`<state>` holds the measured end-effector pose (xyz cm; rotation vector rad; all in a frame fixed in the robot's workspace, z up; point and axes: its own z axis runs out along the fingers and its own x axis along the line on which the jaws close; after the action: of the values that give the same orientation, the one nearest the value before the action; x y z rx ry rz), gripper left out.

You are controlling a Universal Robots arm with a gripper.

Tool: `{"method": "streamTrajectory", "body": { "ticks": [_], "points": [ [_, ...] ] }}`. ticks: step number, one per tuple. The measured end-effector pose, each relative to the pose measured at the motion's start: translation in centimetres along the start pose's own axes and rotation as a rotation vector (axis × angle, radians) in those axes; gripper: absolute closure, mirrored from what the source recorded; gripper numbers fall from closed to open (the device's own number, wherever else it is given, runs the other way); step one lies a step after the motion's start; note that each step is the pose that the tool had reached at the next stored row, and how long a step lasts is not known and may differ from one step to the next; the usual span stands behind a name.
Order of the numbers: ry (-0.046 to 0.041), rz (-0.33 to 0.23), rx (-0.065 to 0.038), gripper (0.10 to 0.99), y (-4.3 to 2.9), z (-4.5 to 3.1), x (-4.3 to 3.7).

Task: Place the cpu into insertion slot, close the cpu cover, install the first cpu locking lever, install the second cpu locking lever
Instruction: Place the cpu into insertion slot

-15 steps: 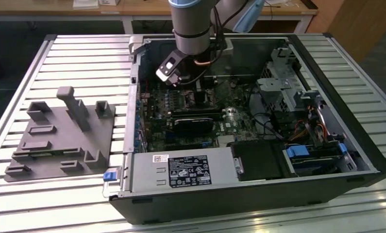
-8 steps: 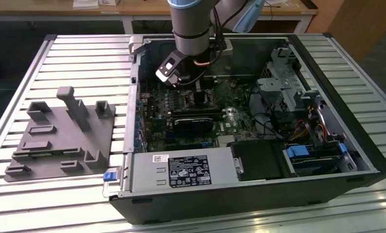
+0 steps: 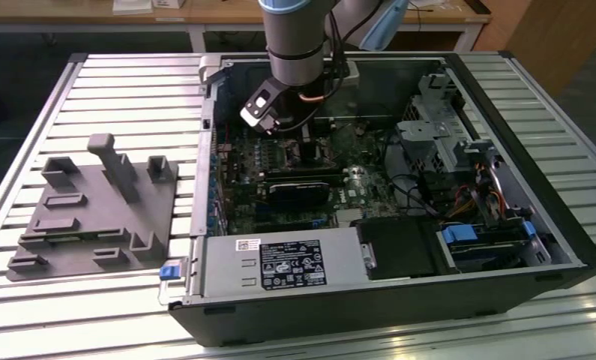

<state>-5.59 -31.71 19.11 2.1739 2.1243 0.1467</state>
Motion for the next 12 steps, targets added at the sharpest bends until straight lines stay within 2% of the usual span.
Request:
{"method": "streamTrajectory", "body": {
  "ticks": [4, 5, 12],
  "points": [
    [0.0002, 0.000, 0.000, 0.533, -0.01, 0.01, 0.00],
    [0.0002, 0.000, 0.000, 0.475, -0.01, 0.01, 0.00],
    [0.0000, 0.000, 0.000, 0.475, 0.03, -0.26, 0.00]
  ]
}}
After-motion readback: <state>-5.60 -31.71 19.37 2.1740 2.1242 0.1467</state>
